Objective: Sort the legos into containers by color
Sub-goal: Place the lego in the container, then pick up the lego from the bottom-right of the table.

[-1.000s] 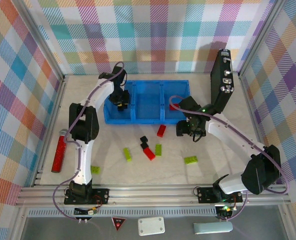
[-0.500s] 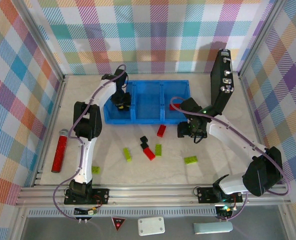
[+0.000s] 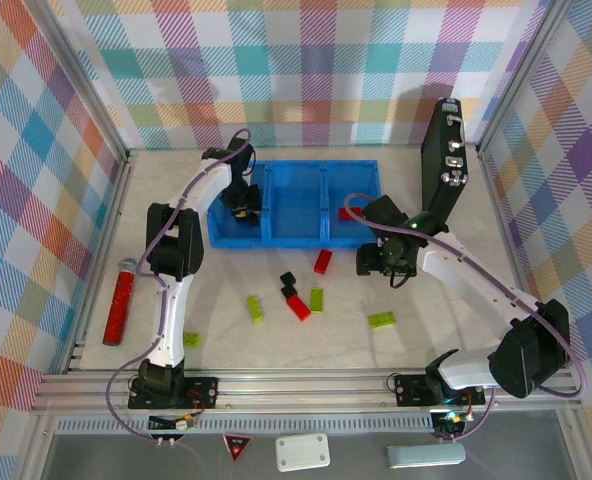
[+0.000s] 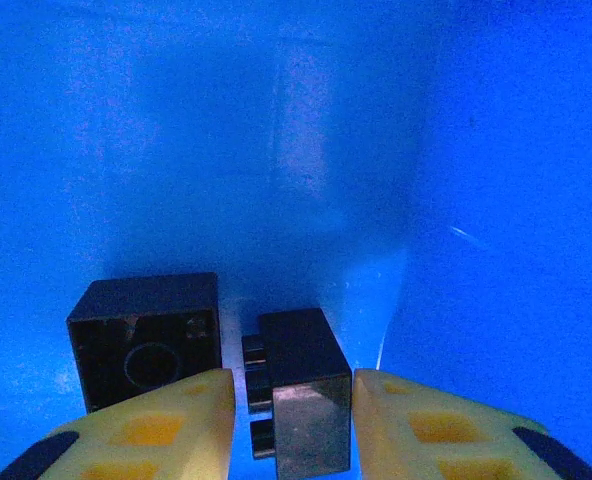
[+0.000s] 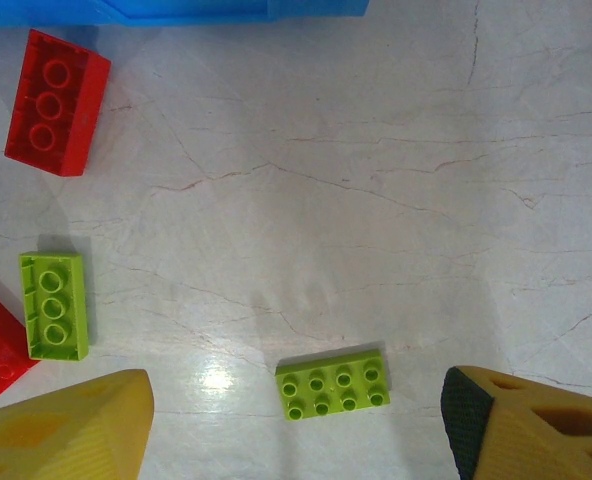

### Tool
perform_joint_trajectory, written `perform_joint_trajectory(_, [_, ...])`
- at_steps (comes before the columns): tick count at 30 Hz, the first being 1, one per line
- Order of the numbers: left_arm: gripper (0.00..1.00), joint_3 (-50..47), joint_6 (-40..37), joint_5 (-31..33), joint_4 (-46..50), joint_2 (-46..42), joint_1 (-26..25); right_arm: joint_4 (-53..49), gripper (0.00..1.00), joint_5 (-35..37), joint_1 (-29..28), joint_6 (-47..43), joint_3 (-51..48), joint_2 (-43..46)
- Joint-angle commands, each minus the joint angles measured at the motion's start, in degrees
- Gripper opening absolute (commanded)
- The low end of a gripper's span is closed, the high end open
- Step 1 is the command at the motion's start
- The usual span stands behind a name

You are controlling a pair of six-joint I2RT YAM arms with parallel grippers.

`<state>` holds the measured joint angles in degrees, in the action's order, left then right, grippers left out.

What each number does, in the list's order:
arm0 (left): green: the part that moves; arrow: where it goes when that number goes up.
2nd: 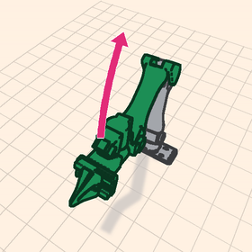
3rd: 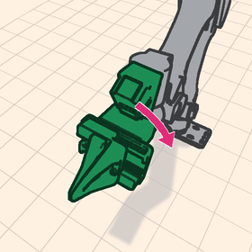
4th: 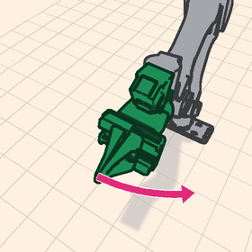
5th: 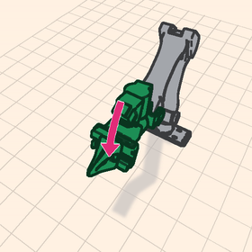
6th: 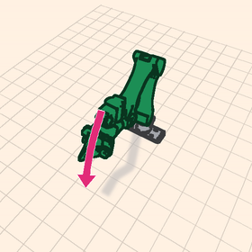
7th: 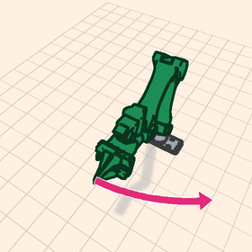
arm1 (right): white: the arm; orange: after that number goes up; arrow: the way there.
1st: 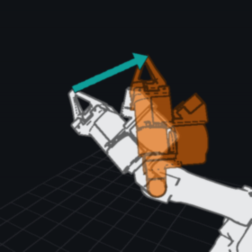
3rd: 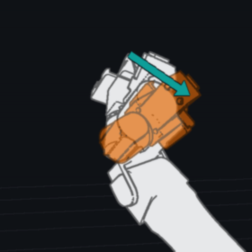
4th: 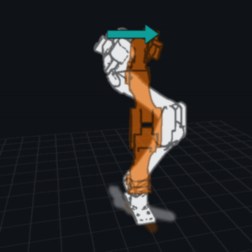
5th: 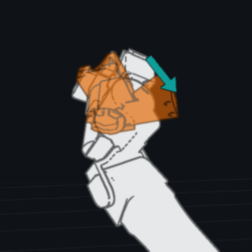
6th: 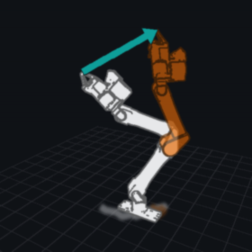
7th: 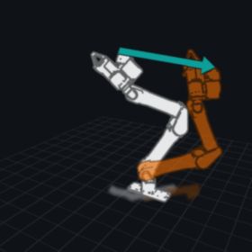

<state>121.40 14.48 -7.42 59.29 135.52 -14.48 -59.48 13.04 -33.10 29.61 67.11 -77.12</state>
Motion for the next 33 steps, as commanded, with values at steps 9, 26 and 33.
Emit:
perform_joint_trajectory(9, [0.36,0.3,-0.9,-2.4,1.7,-4.9,0.4,-0.7,0.77,-0.8,-0.5,2.6,-2.6,1.6])
perform_joint_trajectory(26, [0.36,-12.0,-6.8,-2.0,2.2,-19.8,1.3,2.6,0.78,-5.5,-0.6,4.3,-13.8,2.2])
perform_joint_trajectory(33, [0.37,-21.3,-9.6,-0.9,-0.2,-26.7,1.4,4.9,0.78,-6.8,-0.6,3.5,-18.3,-0.4])
